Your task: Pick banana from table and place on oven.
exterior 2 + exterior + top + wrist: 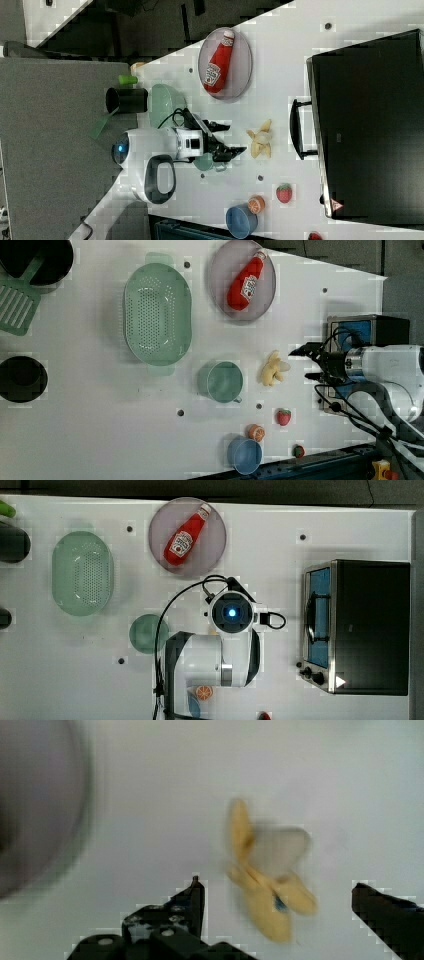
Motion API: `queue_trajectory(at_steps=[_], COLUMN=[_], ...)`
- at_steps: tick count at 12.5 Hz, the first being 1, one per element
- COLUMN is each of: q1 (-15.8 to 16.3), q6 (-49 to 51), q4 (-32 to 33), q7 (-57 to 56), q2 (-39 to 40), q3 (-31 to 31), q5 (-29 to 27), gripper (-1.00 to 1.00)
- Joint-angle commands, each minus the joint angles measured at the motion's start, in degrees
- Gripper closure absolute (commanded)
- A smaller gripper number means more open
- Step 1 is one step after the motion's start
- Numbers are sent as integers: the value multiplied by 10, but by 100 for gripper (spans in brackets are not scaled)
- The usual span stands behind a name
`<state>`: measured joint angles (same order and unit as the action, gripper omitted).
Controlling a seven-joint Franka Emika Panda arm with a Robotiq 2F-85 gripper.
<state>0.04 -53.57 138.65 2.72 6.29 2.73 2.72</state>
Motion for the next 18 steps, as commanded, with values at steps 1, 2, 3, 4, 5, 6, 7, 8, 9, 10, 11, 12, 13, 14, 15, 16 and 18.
queue_trajectory(at_steps=[1,2,3,4,5,6,7,8,9,10,11,12,13,14,15,16,18], q1=[-7,-7,-8,-8,-8,-8,-8,-8,-8,-8,-8,-8,-8,-8,-7,-7,-7], q6=[-51,-71,-89,-106,-122,-136,-149,-164,-176,-179,-180,-185,-189,-192,-193,-193,-175], q4=[10,15,19,22,25,26,27,28,27,27,27,27,27,27,27,27,26], q7=[1,1,1,1,1,1,1,1,1,1,1,1,1,1,1,2,2], q2=[36,54,71,86,100,112,123,131,136,139,139,139,139,137,134,126,84], q3=[-1,-1,0,0,0,0,0,0,0,0,0,0,-1,-1,-2,-3,-5], q5=[-3,-3,-3,-3,-3,-3,-3,-3,-3,-3,-3,-3,-3,-3,-3,-3,-3], gripper=[-100,-100,-100,-100,-100,-100,-100,-92,-68,-43,-18,5,28,47,47,47,47])
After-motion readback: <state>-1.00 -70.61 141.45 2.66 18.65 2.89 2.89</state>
